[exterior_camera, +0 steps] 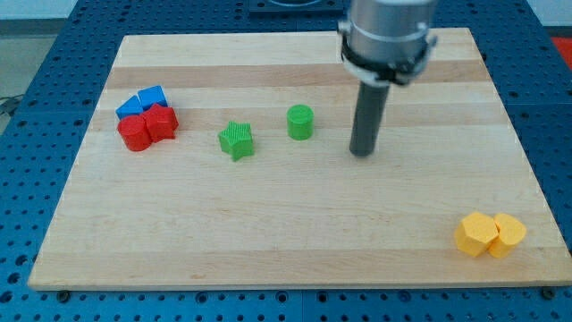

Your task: Move the green circle to the yellow hexagon

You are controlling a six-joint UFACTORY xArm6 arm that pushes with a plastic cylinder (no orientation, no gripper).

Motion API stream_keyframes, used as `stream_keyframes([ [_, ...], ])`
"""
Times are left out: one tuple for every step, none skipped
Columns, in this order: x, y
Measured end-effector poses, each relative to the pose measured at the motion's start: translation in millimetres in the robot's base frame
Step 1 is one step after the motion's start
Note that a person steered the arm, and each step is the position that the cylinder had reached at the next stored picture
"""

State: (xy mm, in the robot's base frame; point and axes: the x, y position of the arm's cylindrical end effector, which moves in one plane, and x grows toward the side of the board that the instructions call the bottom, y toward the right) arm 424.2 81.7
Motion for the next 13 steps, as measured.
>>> stream_keyframes([
  [-34,-2],
  [-49,-25],
  [-46,-60],
  [-25,-76],
  [-27,-86],
  [-31,-95],
  [-48,-123],
  [-27,-131],
  [21,-96],
  [61,-44],
  [82,4],
  [85,12],
  [74,-12],
])
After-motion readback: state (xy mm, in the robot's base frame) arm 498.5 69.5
